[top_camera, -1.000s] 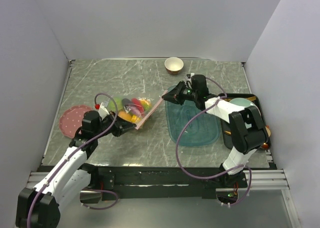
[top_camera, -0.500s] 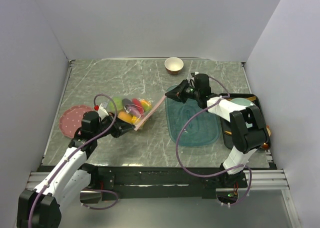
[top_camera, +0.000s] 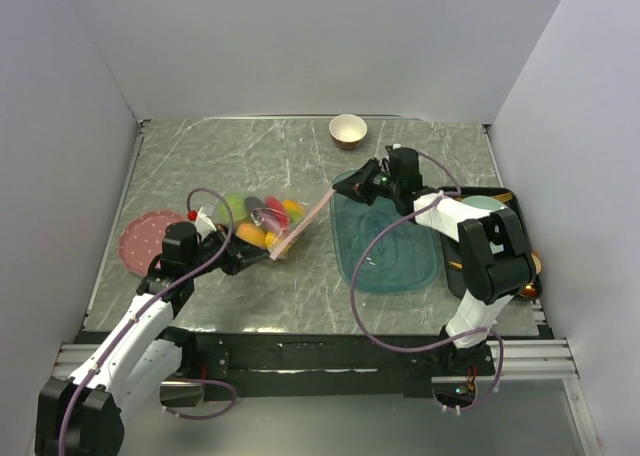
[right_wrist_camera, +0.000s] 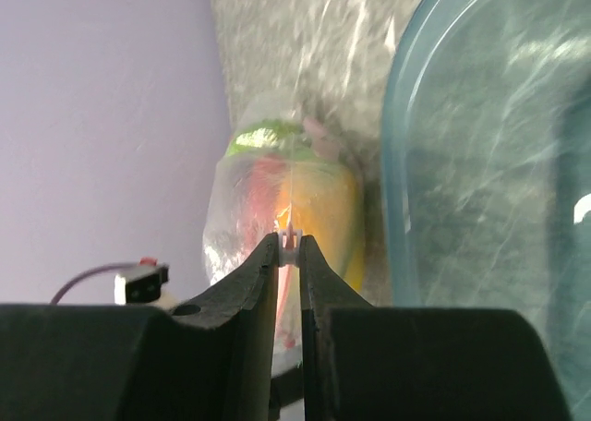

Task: Place the food in the zip-top bag and seal the zipper
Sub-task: Zip the zipper food storage bag at the center of the board, then adjust the zipper food storage bag at the center of the board.

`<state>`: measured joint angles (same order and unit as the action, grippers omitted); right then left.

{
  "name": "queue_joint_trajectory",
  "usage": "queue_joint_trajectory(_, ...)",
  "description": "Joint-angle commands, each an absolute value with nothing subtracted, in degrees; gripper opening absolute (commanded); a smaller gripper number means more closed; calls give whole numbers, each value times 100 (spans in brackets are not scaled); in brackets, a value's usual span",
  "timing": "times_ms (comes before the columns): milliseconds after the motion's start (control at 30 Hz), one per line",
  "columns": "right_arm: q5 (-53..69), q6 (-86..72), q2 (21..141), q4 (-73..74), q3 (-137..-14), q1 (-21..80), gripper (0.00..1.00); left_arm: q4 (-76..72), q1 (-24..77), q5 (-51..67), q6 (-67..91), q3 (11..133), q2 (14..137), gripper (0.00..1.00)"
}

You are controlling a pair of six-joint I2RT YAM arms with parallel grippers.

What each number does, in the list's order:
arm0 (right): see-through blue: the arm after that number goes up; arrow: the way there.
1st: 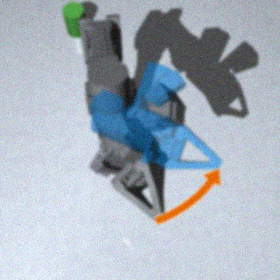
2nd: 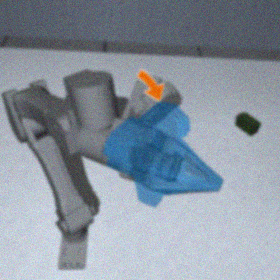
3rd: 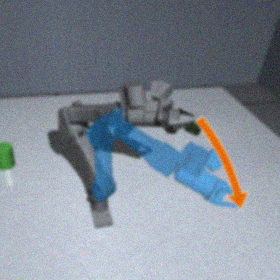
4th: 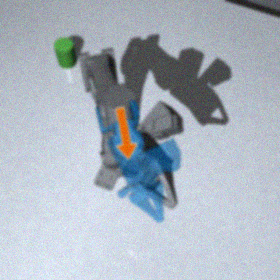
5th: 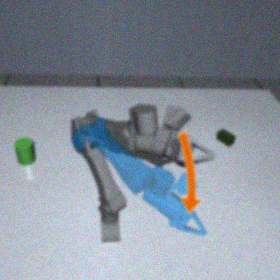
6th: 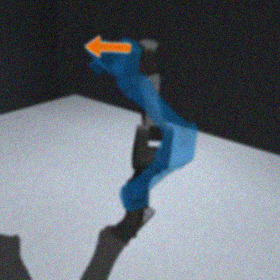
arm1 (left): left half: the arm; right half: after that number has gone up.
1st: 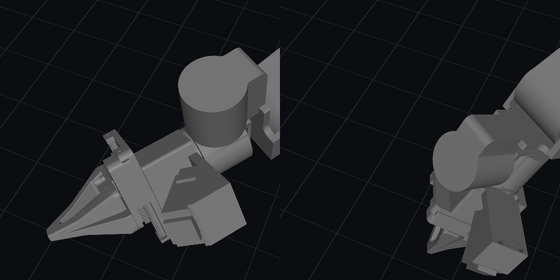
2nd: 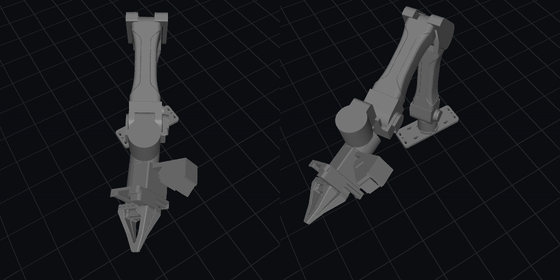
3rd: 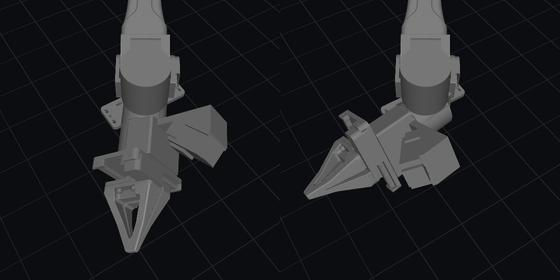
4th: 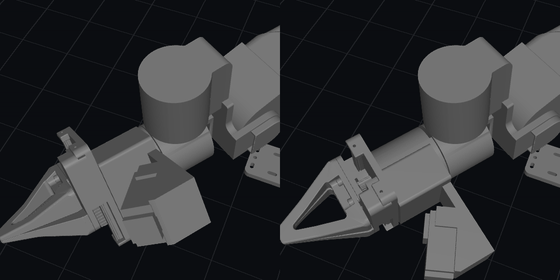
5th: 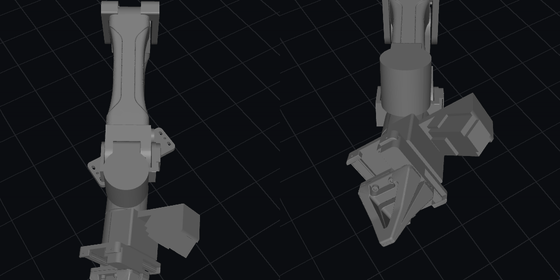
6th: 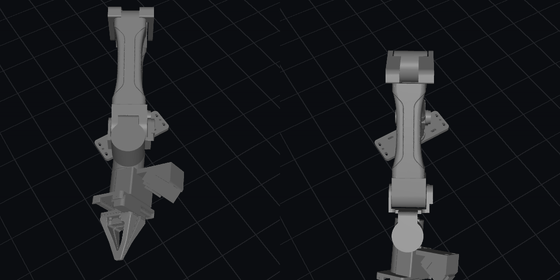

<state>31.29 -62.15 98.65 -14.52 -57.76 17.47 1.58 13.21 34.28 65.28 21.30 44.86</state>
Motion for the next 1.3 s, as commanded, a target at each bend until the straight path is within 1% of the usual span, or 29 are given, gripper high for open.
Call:
queue_joint_trajectory(0,2373,-6258,9932,-2100,-5950,1477,15,167,1266,3647,6381,2136,4482,1)
queue_joint_trajectory(33,2408,-6249,9949,-2101,-5968,1459,15,176,1266,3647,6381,2144,4491,1)
queue_joint_trajectory(67,2452,-6249,9967,-2118,-5994,1450,21,193,1266,3647,6363,2145,4474,1)
queue_joint_trajectory(133,2601,-6205,9993,-2162,-6038,1459,30,97,1266,3665,6389,2127,4500,1)
queue_joint_trajectory(233,2750,-6056,9888,-2039,-6038,1459,64,44,1257,3700,6434,2109,4561,1)
queue_joint_trajectory(267,2838,-5986,9792,-1926,-6038,1459,77,53,1266,3700,6442,2109,4570,1)
queue_joint_trajectory(300,2856,-5829,9730,-1855,-6021,1459,83,53,1257,3709,6442,2101,4579,1)
queue_joint_trajectory(367,2691,-5548,9476,-1453,-5986,1459,87,-149,1257,3718,6486,2074,4588,1)
queue_joint_trajectory(533,1882,-5045,8834,-511,-5801,1433,89,-159,1257,3674,6390,2188,4605,1)
queue_joint_trajectory(567,1794,-4975,8746,-223,-5827,1424,90,-115,1257,3656,6337,2232,4614,3)
queue_joint_trajectory(600,1723,-4931,8728,-98,-5871,1424,90,-45,1257,3630,6267,2363,4632,7)
queue_joint_trajectory(667,1758,-4782,8762,208,-5985,1415,89,209,1257,3560,6021,2504,4676,10)
queue_joint_trajectory(867,2126,-4886,9043,115,-5977,1415,88,325,1257,3524,5739,2839,4834,15)
queue_joint_trajectory(1000,2390,-5088,9298,-263,-5959,1415,85,97,1257,3673,5774,2909,5009,24)
queue_joint_trajectory(1100,2540,-5255,9562,-527,-6090,1415,82,-147,1257,3779,5818,2892,5124,29)
queue_joint_trajectory(1200,2742,-5414,9826,-808,-6231,1415,73,-369,1257,3893,5897,2830,5246,33)
queue_joint_trajectory(1233,2794,-5475,9922,-913,-6258,1415,67,-421,1257,3981,5871,2847,5291,34)
queue_joint_trajectory(1267,2847,-5493,9949,-949,-6284,1415,63,-404,1257,3999,5836,2900,5335,34)
